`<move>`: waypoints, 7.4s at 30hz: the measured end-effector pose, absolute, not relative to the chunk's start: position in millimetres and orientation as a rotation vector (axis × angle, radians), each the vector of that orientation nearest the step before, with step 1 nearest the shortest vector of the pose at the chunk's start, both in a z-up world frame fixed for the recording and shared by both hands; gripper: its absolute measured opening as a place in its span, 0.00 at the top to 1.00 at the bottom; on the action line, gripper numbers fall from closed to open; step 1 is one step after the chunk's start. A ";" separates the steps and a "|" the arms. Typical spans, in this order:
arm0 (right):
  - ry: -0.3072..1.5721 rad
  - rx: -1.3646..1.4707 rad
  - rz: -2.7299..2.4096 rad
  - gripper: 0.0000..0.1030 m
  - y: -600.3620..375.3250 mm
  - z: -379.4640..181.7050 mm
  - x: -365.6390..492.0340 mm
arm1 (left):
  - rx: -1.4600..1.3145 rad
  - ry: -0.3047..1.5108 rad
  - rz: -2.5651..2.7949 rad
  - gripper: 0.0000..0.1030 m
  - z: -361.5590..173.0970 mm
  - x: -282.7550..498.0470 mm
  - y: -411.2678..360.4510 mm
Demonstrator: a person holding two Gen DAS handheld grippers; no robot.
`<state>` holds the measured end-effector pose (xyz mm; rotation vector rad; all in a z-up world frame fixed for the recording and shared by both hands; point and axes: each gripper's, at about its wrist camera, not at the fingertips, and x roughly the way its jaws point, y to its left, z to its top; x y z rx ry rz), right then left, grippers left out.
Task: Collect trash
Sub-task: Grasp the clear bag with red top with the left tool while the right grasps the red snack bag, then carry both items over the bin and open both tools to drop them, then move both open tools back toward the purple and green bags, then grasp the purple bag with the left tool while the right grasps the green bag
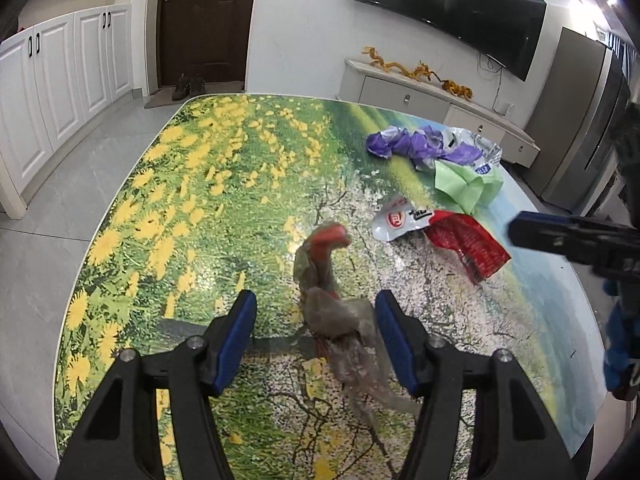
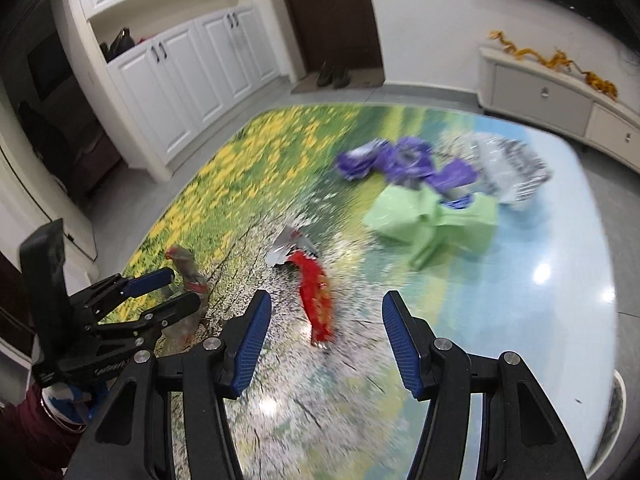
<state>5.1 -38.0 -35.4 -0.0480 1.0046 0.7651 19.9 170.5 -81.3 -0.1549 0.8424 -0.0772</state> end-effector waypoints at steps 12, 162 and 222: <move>1.064 -0.082 0.794 0.80 -5.0 -69.2 17.5 | -0.167 0.867 -0.116 0.70 -87.3 22.4 168.8; 0.798 0.289 0.229 0.52 -312.4 32.6 -30.7 | -0.049 0.766 -0.281 0.53 -15.6 95.6 80.2; 0.971 0.311 0.843 0.94 -129.0 -51.5 54.5 | -0.135 0.842 -0.259 0.76 -72.8 166.6 128.3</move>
